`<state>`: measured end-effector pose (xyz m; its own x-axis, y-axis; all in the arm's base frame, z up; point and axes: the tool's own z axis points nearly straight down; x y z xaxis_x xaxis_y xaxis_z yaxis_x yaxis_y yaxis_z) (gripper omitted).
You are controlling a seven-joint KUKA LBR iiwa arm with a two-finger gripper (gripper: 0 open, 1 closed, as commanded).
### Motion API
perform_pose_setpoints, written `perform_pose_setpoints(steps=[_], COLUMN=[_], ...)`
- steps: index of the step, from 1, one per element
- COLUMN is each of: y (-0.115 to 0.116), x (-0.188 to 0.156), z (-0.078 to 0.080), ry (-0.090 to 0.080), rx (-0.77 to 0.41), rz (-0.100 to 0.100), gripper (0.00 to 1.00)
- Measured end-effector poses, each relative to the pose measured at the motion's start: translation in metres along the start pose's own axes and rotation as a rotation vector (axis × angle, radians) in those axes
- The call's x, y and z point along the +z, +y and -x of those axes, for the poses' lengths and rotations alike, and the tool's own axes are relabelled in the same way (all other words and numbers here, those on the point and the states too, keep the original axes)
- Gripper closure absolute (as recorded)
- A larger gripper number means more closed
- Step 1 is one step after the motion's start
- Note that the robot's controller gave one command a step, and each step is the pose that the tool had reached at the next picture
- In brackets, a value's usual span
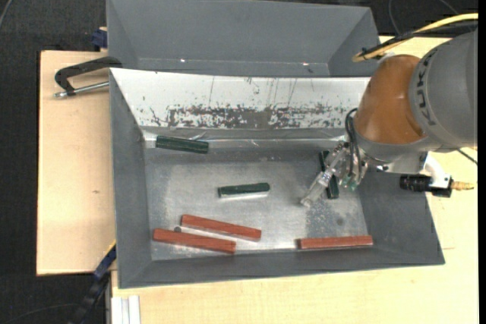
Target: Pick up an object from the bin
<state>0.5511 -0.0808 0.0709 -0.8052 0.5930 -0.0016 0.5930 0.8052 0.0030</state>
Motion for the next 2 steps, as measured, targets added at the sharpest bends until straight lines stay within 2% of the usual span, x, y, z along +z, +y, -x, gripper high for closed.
perform_pose_setpoints(steps=[1,2], y=[-0.0323,-0.0345], x=[-0.0003,0.0002], z=[0.0295,0.0298], ry=[-0.001,-0.001], rx=[0.373,0.375], rz=[0.003,-0.002], gripper=[0.00,1.00])
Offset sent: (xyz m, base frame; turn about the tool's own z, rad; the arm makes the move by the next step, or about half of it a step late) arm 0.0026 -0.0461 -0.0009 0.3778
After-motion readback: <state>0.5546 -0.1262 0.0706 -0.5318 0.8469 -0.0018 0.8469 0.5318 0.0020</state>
